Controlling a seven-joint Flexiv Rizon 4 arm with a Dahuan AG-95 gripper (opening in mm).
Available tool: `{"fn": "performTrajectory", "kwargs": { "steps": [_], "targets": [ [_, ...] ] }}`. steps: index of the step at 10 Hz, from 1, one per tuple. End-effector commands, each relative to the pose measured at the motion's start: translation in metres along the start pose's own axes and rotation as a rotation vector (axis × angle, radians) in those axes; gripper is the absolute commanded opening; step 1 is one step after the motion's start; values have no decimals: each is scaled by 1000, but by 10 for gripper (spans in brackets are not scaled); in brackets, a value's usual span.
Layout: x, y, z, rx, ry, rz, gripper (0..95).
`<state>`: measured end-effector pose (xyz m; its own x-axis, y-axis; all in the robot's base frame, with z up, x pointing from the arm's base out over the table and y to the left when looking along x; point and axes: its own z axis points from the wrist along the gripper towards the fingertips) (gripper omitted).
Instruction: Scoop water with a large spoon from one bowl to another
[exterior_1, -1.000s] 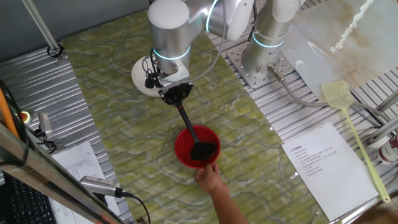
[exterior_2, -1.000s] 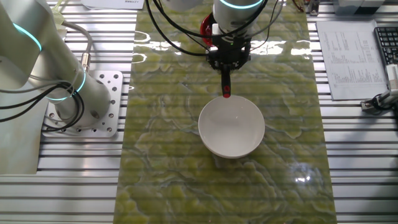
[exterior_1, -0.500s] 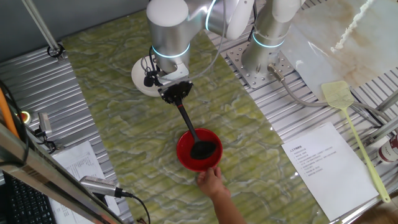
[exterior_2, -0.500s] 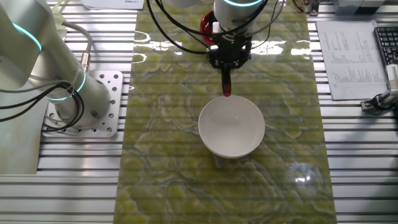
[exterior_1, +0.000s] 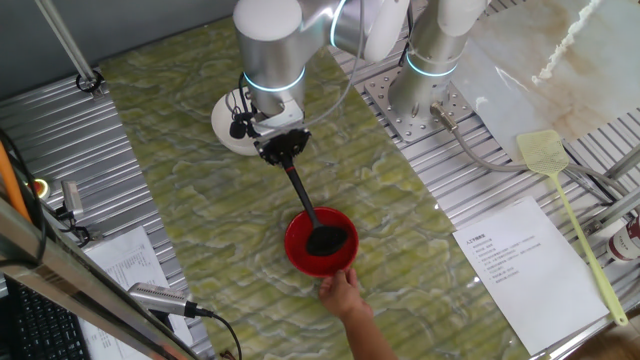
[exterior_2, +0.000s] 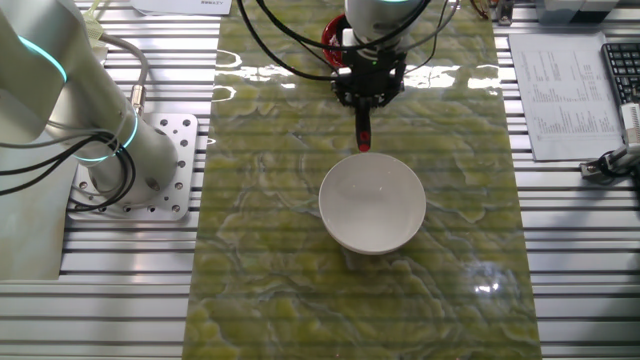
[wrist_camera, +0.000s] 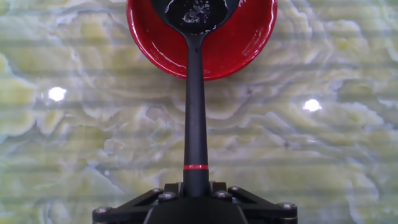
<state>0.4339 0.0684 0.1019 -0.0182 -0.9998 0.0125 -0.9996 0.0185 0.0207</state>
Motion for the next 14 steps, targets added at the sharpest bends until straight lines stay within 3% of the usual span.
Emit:
{"fn": "performTrajectory", "kwargs": {
  "steps": [1,4,14],
  "targets": [
    [0,1,-5,-2,15,5,0],
    [-1,2,-13,-2,21,25,0],
    [-5,8,-38,1,92,86,0]
  ]
}}
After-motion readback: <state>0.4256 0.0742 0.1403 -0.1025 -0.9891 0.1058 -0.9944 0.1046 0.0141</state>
